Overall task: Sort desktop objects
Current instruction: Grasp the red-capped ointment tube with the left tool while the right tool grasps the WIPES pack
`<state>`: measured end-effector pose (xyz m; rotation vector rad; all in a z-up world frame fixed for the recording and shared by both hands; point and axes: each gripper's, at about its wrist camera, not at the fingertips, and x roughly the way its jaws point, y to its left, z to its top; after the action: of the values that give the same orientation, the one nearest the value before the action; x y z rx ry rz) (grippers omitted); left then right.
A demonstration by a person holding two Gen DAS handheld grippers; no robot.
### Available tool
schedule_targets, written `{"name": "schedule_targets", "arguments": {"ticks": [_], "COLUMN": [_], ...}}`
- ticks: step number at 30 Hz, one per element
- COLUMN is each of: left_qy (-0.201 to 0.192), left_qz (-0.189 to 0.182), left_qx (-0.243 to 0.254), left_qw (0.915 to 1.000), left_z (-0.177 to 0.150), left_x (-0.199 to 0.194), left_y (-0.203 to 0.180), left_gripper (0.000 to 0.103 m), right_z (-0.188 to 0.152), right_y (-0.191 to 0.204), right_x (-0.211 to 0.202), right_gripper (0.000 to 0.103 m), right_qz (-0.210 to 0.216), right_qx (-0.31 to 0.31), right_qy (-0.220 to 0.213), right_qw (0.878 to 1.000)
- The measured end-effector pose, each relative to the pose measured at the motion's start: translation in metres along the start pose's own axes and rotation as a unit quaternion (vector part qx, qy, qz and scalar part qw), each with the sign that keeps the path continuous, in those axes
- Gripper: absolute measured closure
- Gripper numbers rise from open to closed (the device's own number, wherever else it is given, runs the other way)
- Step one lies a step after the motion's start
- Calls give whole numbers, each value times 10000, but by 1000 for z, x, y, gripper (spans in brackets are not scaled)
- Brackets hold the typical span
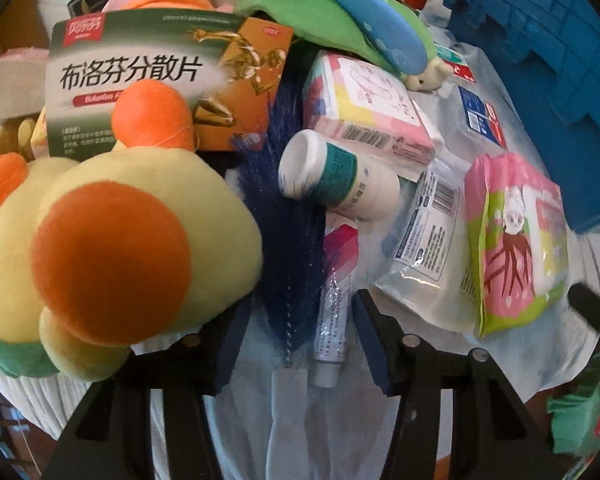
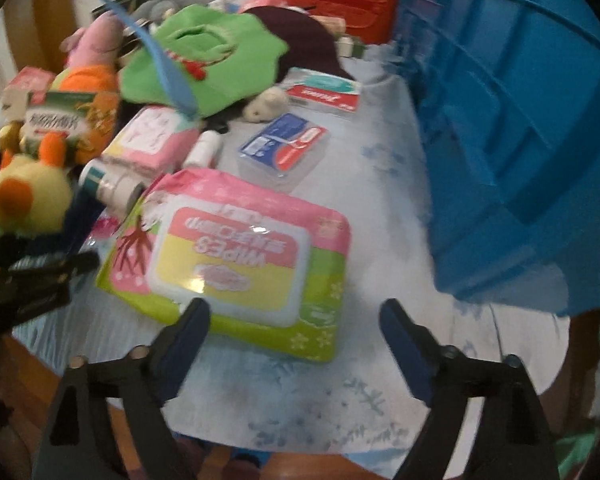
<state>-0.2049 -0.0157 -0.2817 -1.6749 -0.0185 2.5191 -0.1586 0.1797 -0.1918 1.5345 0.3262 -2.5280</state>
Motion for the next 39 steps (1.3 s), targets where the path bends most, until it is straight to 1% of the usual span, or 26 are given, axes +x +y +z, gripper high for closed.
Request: {"name": "schedule_targets", "arguments": {"ticks": [1,3,6,7,8,9,11,13,15,17,18,19,20,21,22,24,26,27,29,32,33,34,36,37,38,39], "left_qy": [-1,0,-9,-32,-52,-46,5,12,42,-17,-70,-128,-170,-173,-163,-108,87,148,172,163,143,123,241,153,169,155], "left_qz": [-77,-150,-206,-229,-218,-208,-160,-143,-222,-255,-222,-164,-110,-81,-54,-30,13,29,47,152,140,106,157,220,195,208], "left_qx": [-49,-100,-71,-72,-51,-30,-28,-128,-274,-327,-305,-267,-205,-149,-81,-28,-31,-76,-217,-375,-411,-454,-511,-494,-508,-538], "left_qw": [10000,9998,9998,9997,9997,9998,9999,9998,9994,9991,9993,9994,9996,9997,9998,9999,10000,9999,9996,9990,9990,9988,9983,9984,9984,9982], "left_z": [-1,-7,-15,-17,-17,-17,-18,-18,-20,-20,-19,-21,-21,-19,-18,-17,-13,-11,-13,-13,-14,-12,-10,-10,-9,-9], "left_x": [-2,-8,-17,-19,-21,-21,-19,-18,-20,-27,-32,-38,-43,-45,-45,-41,-27,-23,-20,-19,-20,-20,-12,-11,-10,-10], "left_y": [3,8,10,10,9,7,7,10,16,18,17,17,15,13,10,6,2,3,9,19,23,25,27,23,22,21], "left_gripper": [73,73,75,75,75,75,75,75,72,69,68,65,61,47,38,38,38,38,38,38,42,52,69,75,80,86], "right_z": [-1,-1,7,11,15,19,25,28,28,25,23,21,19,18,17,18,21,22,21,18,18,18,22,24,28,33], "right_y": [1,2,2,4,6,9,14,15,13,10,9,10,11,13,14,17,19,21,26,32,34,36,37,35,32,26], "right_x": [0,-2,-7,-8,-8,-7,-3,2,5,6,6,7,7,7,8,10,12,14,16,21,26,32,47,50,53,56], "right_gripper": [8,8,8,10,15,16,17,17,17,15,12,3,0,0,0,0,0,0,0,0,0,0,0,0,0,0], "right_qz": [-1,-29,96,97,87,105,183,107,-5,57,127,171,187,180,168,125,160,168,179,326,352,410,509,601,689,780], "right_qx": [-50,-105,-126,-166,-211,-264,-316,-324,-361,-431,-507,-593,-709,-865,-956,-1151,-1364,-1527,-1828,-2269,-2393,-2484,-2491,-2410,-2244,-1910], "right_qy": [-4,-50,-163,-219,-260,-290,-279,-271,-239,-181,-140,-99,-65,-74,-78,-72,-102,-50,-34,-26,-2,45,87,41,19,76], "right_qw": [10000,9999,9997,9996,9994,9992,9989,9991,9991,9989,9985,9980,9973,9961,9952,9933,9905,9881,9830,9734,9703,9678,9671,9686,9721,9784]}}
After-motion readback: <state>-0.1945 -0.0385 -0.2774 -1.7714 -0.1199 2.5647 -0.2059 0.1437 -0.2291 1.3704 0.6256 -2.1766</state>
